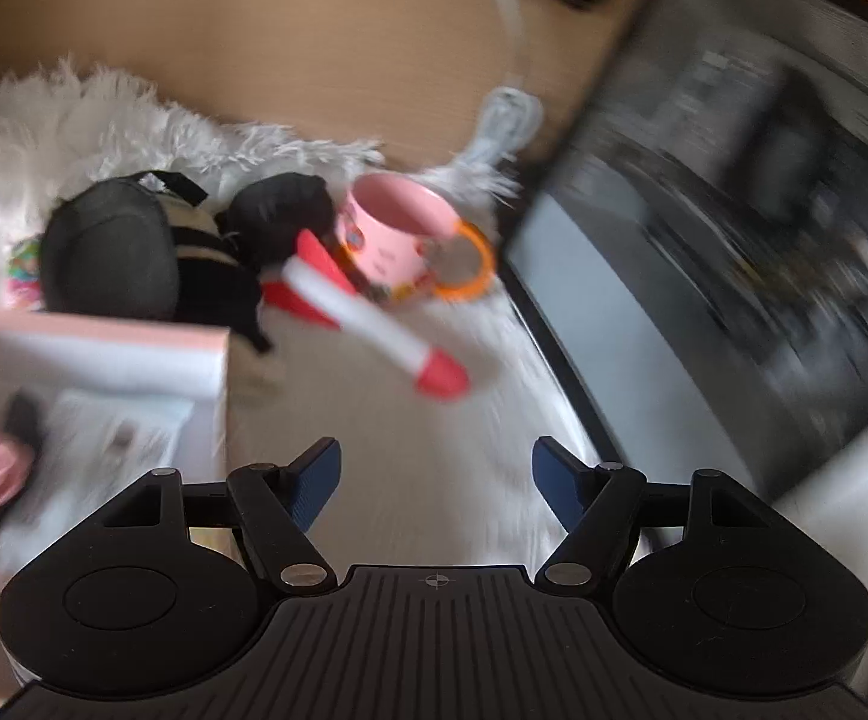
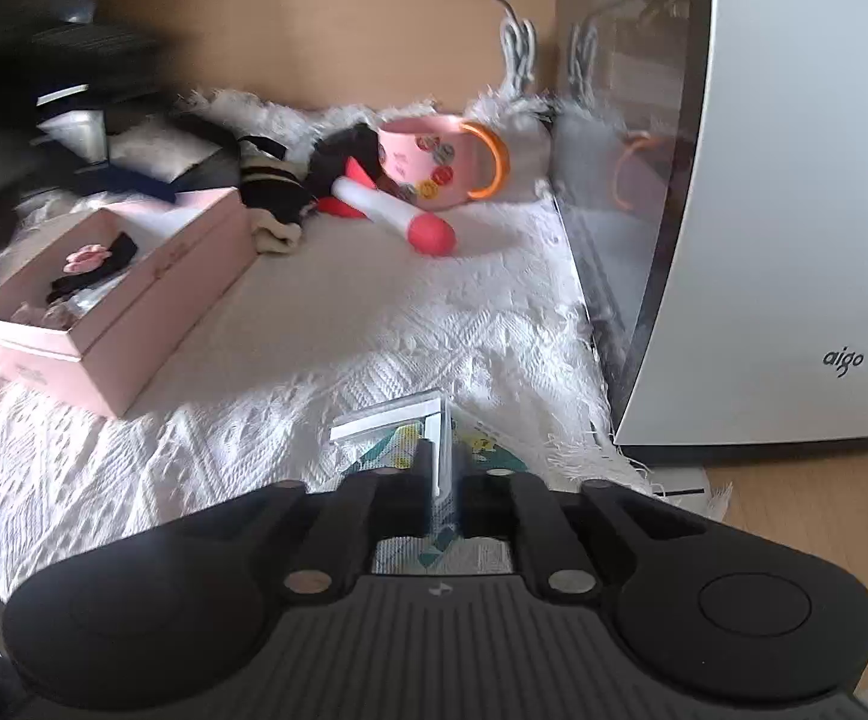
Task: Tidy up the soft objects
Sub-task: 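Grasp the white-red foam rocket with left tool while right tool reaches the clear plastic piece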
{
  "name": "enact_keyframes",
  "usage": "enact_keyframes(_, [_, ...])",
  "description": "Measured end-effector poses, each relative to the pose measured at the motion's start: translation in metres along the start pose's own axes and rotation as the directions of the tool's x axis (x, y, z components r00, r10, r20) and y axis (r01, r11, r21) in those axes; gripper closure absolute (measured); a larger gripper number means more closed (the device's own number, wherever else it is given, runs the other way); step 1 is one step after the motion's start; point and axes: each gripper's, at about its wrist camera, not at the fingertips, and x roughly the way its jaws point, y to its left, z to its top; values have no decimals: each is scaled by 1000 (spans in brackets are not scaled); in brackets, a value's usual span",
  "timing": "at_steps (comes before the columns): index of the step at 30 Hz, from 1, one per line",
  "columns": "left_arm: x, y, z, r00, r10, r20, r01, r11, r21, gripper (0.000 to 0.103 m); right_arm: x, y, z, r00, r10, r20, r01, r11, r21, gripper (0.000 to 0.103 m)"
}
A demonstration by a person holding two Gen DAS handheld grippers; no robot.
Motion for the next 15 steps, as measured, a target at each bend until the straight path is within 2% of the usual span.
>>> enact_keyframes(2, [38, -6, 24, 998, 54, -13, -55, 997, -49, 27, -4, -1, -3, 1000, 20, 20, -20, 1000, -21, 54])
enact_keyframes(5, [89, -9, 46, 985, 168, -50, -173, 978, -114, 27, -6, -2, -6, 998, 18, 52, -14, 998, -69, 40])
enact_keyframes(8, [127, -6, 57, 968, 240, -79, -250, 952, -178, 27, -3, -6, -5, 998, 46, 37, -44, 997, -71, 38])
enact_keyframes(10, [146, -7, 60, 947, 307, -98, -320, 931, -177, 27, 1, -11, -5, 998, 63, 15, -62, 997, -55, 37])
enact_keyframes(13, [160, -5, 61, 921, 377, -103, -390, 903, -179, 27, 7, -19, -5, 994, 106, -26, -108, 993, -41, 31])
enact_keyframes(15, [167, -2, 60, 905, 414, -104, -426, 886, -184, 27, 11, -23, -5, 993, 110, -46, -113, 992, -54, 31])
